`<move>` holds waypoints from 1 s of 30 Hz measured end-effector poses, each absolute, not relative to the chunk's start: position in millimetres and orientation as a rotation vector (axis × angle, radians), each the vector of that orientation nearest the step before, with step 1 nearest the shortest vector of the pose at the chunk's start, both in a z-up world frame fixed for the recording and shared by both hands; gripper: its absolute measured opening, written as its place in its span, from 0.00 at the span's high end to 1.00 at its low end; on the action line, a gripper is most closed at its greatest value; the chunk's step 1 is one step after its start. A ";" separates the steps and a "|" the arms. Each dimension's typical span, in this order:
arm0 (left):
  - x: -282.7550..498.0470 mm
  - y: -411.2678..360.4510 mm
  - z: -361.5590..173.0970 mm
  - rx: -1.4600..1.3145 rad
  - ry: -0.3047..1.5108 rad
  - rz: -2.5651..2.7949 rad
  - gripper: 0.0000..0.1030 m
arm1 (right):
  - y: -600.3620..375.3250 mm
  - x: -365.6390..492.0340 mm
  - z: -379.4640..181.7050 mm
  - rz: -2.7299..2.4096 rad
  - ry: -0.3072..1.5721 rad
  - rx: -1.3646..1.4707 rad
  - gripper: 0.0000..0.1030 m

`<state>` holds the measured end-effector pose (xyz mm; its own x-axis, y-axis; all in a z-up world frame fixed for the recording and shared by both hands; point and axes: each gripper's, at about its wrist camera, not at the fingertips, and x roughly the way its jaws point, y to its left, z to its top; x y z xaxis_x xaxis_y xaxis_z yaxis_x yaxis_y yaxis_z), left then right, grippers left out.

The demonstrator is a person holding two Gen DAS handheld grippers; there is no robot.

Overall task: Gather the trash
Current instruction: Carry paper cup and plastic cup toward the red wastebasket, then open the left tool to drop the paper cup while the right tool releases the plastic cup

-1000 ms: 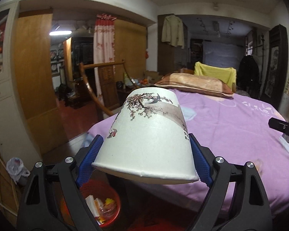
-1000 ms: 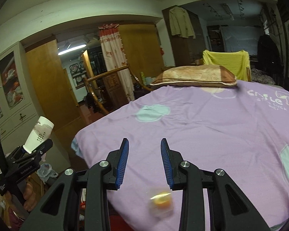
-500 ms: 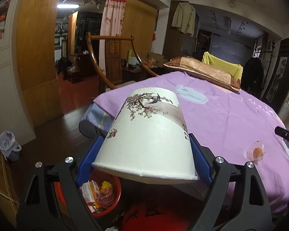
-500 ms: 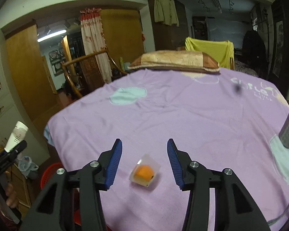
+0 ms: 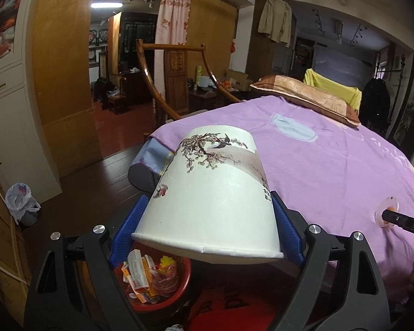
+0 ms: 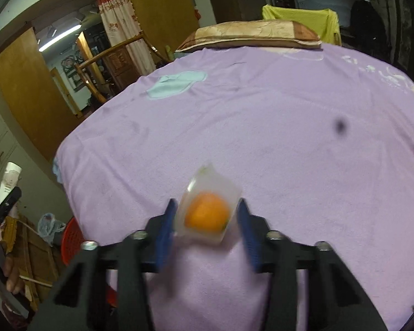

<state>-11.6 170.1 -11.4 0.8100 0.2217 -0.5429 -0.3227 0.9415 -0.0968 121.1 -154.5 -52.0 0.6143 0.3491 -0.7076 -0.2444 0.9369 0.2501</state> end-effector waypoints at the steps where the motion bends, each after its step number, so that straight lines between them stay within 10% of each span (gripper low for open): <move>1: -12.3 174.5 -13.6 -0.190 0.561 0.304 0.19 | -155.1 119.3 -50.0 0.337 0.816 0.153 0.62; 30: -17.3 275.6 -91.1 -0.272 0.669 0.524 0.19 | 91.4 95.7 0.3 0.843 0.802 -0.115 0.64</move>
